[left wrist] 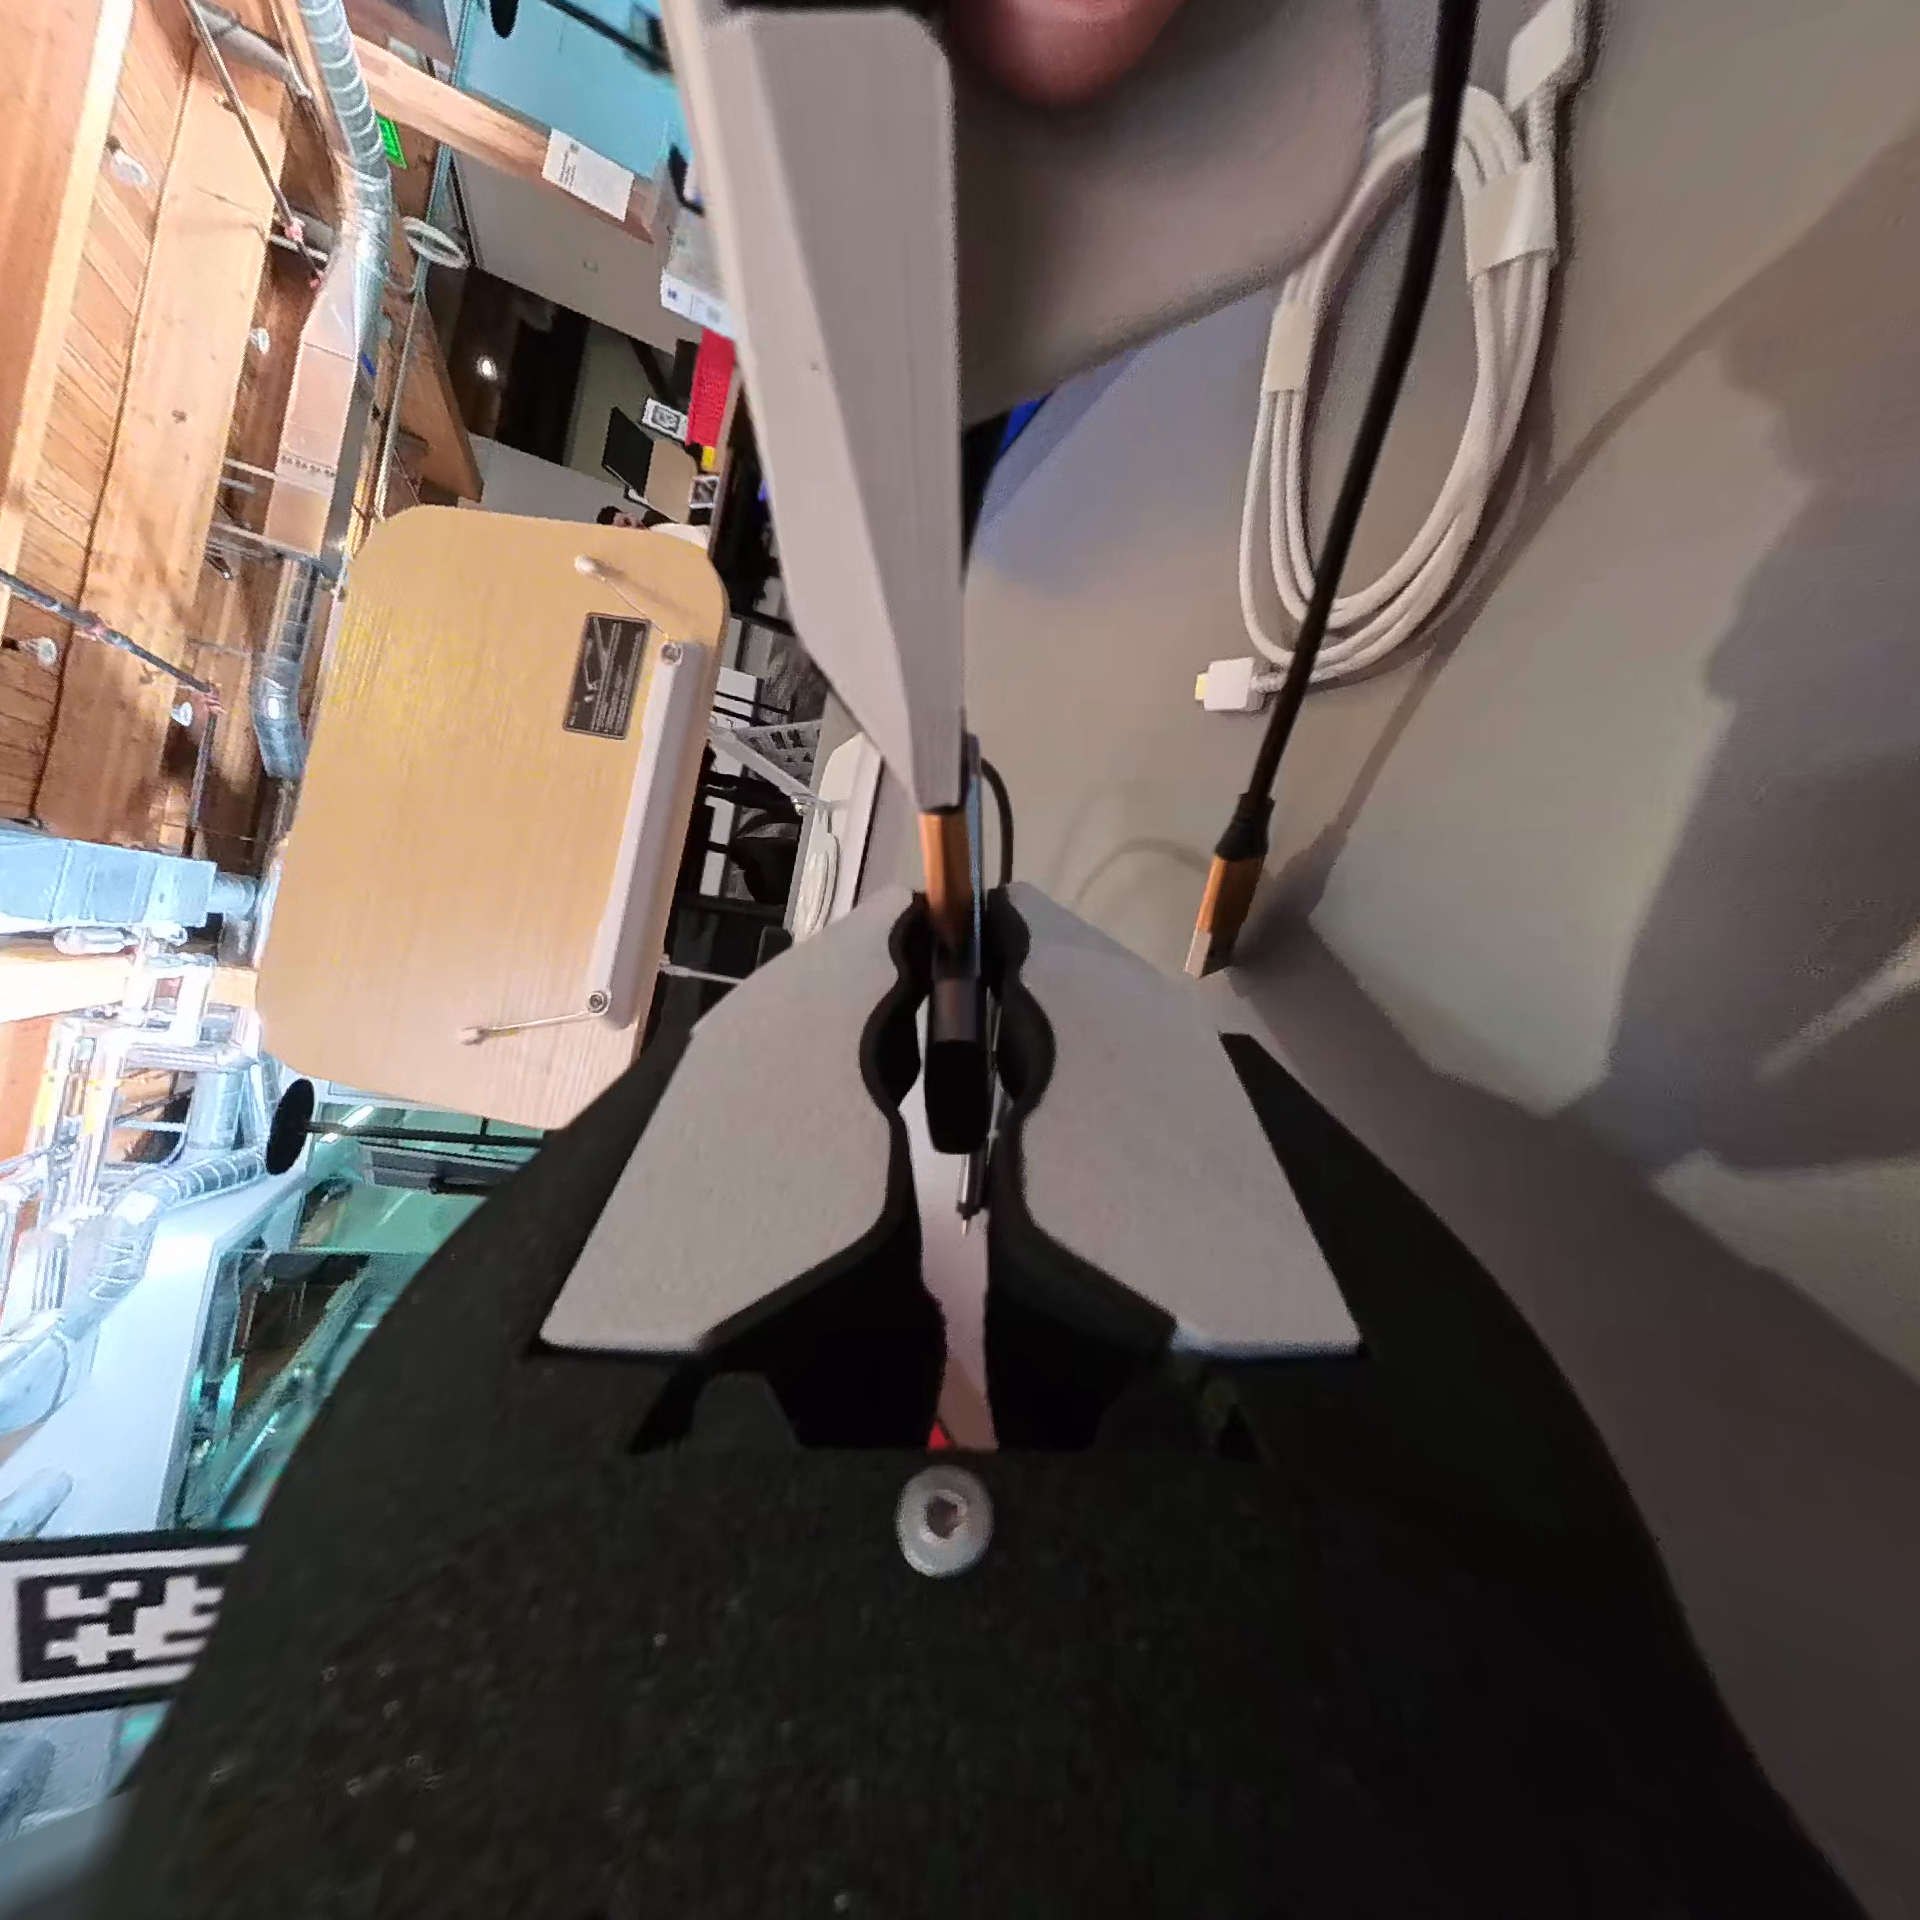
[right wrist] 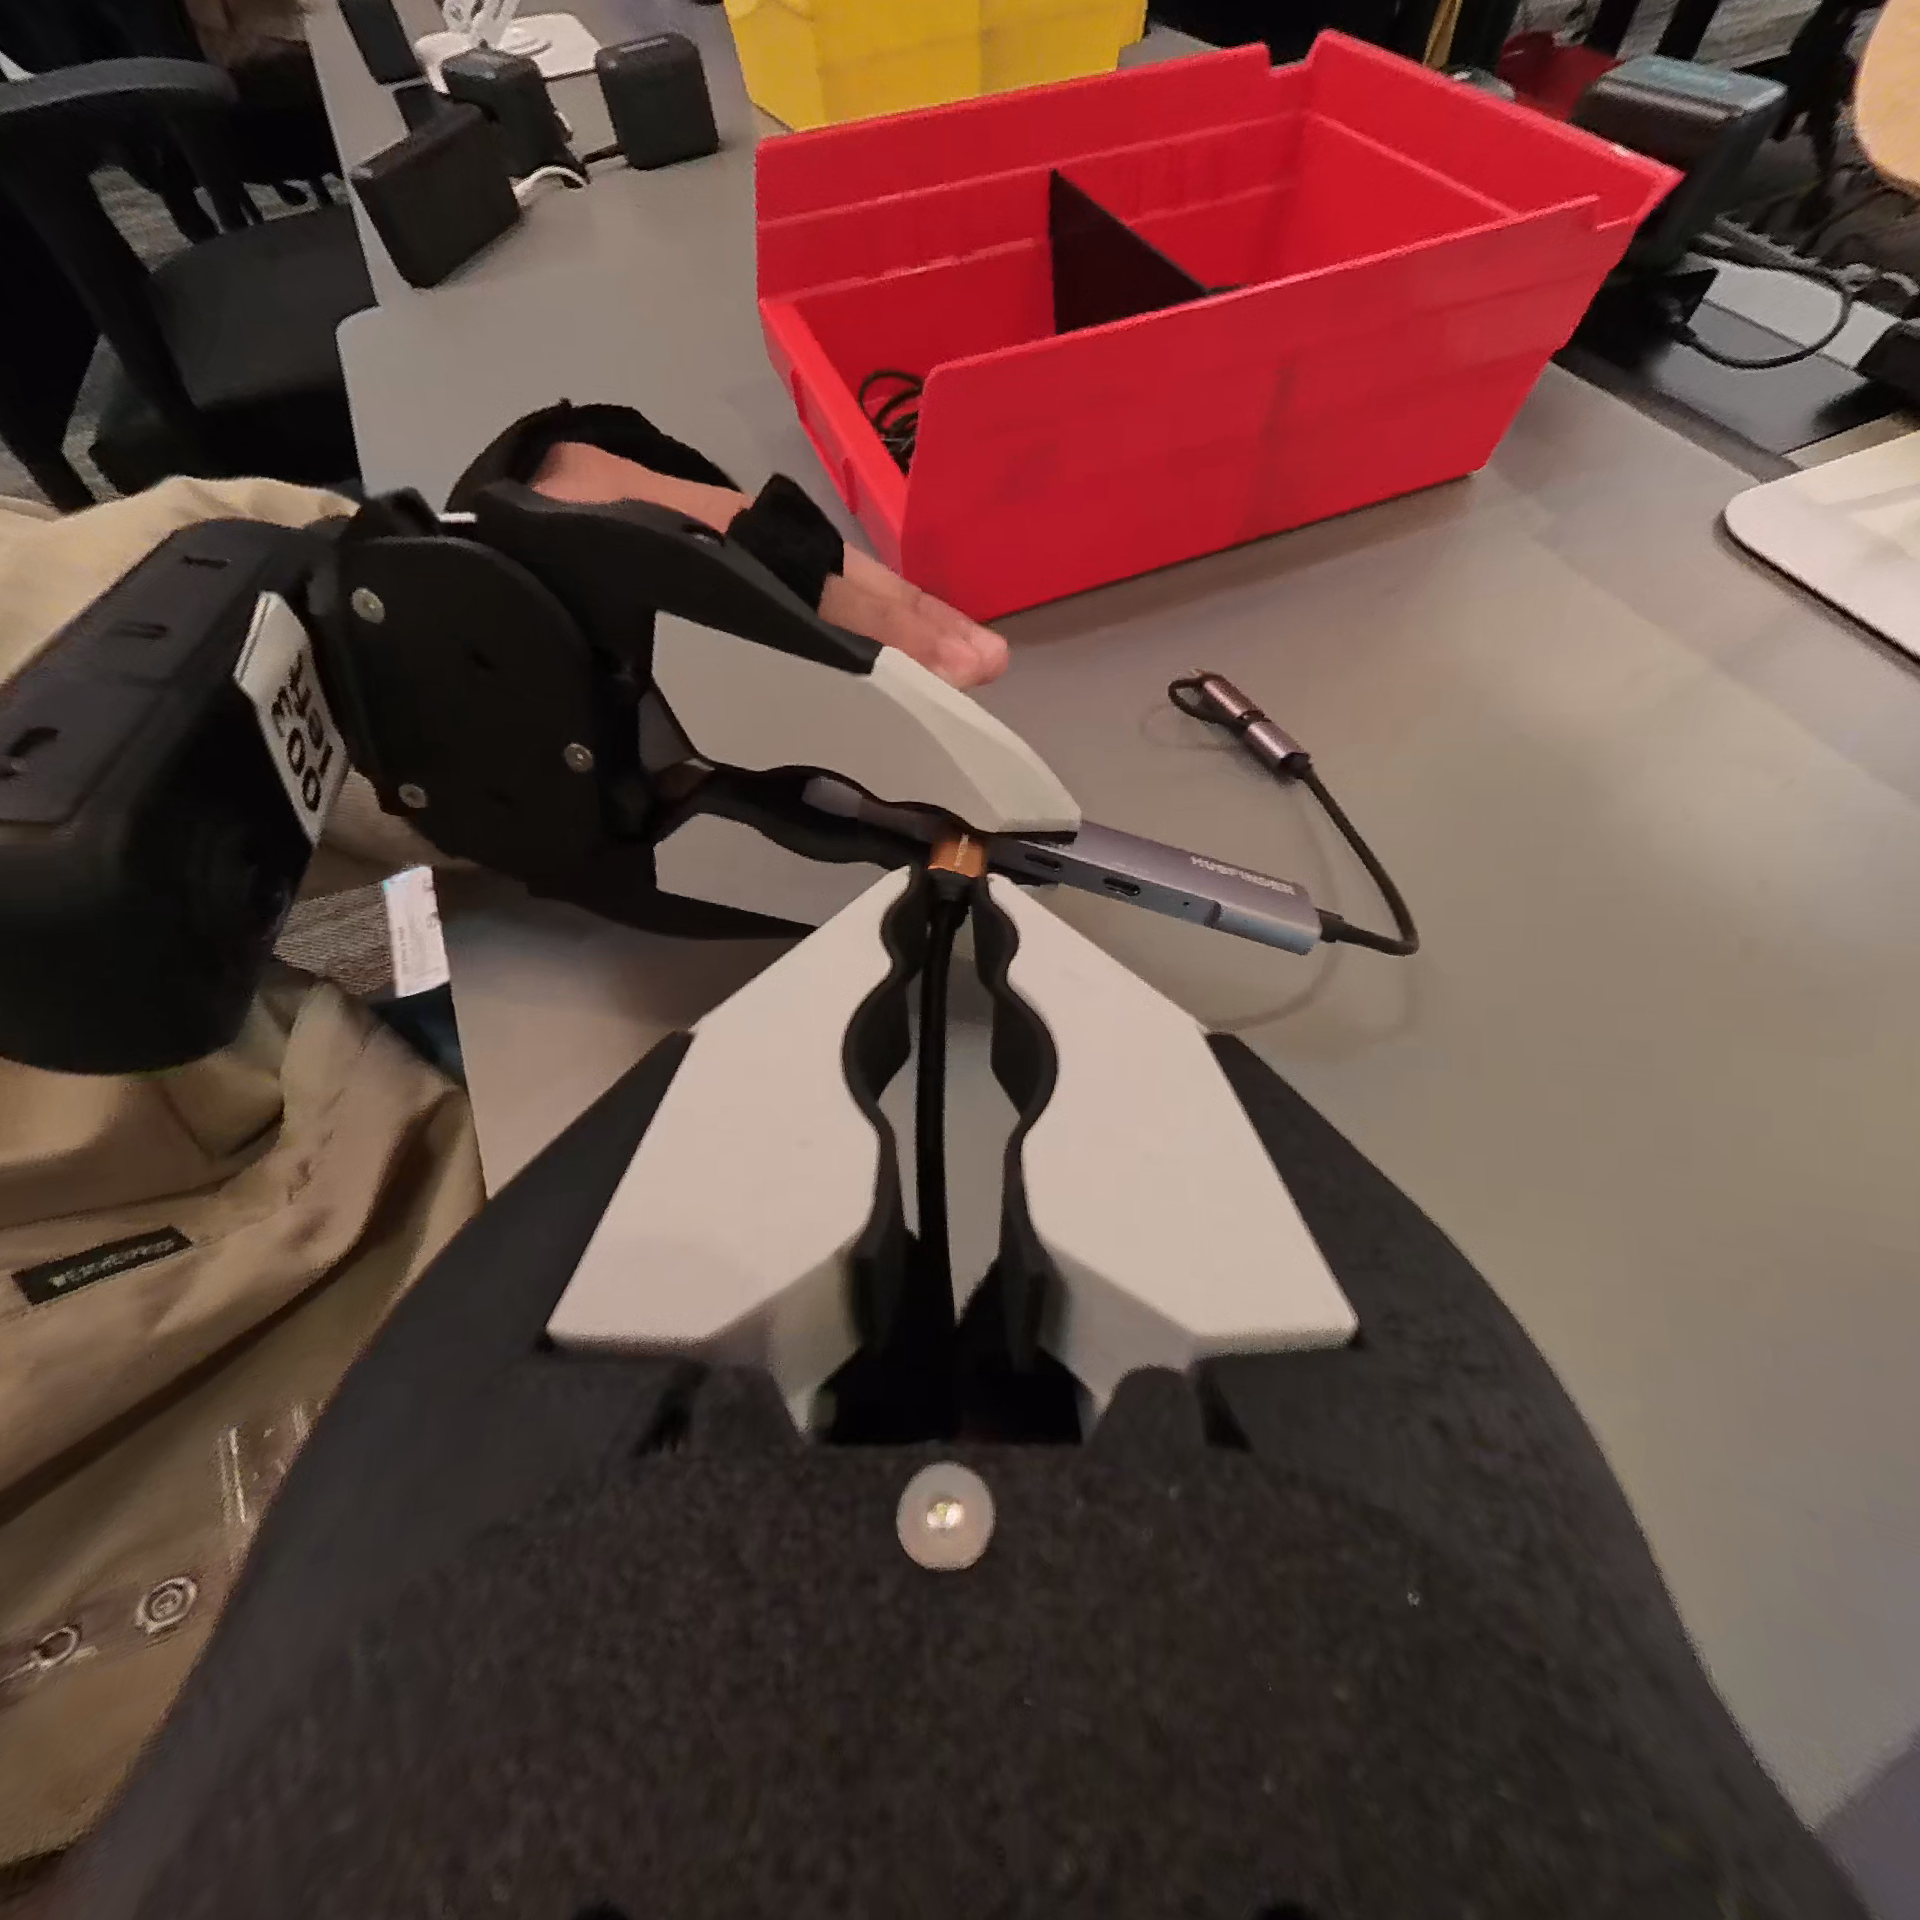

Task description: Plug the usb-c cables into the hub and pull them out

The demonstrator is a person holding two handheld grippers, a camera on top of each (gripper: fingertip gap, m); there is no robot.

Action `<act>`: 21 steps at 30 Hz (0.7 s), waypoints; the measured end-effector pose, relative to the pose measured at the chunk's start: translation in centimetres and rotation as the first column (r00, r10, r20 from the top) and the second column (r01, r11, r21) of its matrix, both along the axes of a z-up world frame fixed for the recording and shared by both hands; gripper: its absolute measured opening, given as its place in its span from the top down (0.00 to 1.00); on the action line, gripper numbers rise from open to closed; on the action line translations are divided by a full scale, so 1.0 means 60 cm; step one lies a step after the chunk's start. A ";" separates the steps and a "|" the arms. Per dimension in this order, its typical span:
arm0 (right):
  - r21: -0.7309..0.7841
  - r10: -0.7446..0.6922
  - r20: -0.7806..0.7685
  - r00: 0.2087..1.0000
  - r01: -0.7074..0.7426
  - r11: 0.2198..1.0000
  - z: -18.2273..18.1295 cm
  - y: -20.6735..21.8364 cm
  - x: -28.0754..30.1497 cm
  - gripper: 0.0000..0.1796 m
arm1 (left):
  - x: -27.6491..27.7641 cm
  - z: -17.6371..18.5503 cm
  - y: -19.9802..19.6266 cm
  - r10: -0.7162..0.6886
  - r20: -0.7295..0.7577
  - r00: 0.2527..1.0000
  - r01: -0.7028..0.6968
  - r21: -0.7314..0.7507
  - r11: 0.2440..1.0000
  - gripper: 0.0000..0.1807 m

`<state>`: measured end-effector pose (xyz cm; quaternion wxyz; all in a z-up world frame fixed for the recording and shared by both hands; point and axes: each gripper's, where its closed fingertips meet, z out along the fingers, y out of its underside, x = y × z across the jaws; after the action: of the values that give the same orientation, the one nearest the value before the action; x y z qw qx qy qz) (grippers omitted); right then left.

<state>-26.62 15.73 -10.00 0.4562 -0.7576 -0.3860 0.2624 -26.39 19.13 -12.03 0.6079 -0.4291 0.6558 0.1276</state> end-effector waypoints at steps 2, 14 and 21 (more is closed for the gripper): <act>0.023 -0.028 0.020 0.999 0.027 0.999 0.001 0.002 0.000 0.96 | -0.002 0.007 0.002 0.006 0.028 1.000 -0.006 -0.007 1.000 0.95; 0.039 0.013 -0.018 1.000 -0.012 0.999 0.019 0.005 0.007 0.96 | -0.001 0.026 0.002 0.000 0.129 0.992 0.001 -0.007 1.000 0.95; 0.045 0.001 -0.012 1.000 0.000 0.999 0.019 0.006 0.009 0.96 | -0.002 0.024 0.003 0.014 0.111 0.994 -0.013 -0.006 1.000 0.95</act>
<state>-26.07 16.10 -8.87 0.4753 -0.7456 -0.3893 0.2581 -26.54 19.29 -10.62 0.6413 -0.4416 0.6185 0.1060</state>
